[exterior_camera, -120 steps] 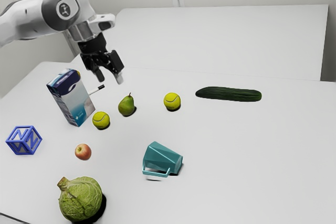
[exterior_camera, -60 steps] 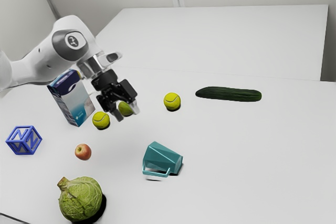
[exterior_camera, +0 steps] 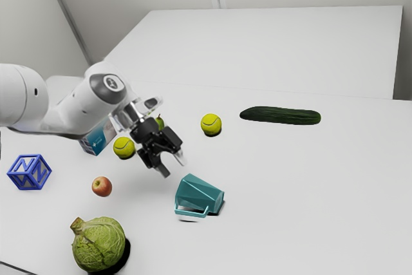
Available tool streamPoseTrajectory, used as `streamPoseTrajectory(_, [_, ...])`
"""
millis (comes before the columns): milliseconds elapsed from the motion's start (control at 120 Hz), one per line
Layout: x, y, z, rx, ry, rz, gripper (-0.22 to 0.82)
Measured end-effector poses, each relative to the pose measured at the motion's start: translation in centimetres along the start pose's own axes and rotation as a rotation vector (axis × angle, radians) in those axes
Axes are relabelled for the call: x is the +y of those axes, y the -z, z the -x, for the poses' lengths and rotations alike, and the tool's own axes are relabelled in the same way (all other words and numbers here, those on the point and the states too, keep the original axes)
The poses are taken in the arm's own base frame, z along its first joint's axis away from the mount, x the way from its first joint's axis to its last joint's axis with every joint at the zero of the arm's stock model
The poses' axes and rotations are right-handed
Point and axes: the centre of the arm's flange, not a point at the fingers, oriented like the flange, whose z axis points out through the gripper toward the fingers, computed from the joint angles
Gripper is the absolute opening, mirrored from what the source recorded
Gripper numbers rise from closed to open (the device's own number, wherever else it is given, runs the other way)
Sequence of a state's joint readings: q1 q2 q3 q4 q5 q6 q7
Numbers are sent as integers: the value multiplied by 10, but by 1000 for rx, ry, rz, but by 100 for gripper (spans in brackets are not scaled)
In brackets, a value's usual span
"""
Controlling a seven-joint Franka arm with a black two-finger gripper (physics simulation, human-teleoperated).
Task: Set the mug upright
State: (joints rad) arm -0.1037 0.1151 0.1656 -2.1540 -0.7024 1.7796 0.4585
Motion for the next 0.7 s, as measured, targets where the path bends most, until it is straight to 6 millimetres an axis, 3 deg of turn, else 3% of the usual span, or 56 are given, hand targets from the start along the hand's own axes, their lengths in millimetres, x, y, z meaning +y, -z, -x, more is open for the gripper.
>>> streamPoseTrajectory(292, [-16, -26, 3, 10, -4, 45, 59])
streamPoseTrajectory(533, [-9, -46, -4, 3, -35, 61, 58])
streamPoseTrajectory(700, [-1, -54, -6, 8, -54, 71, 50])
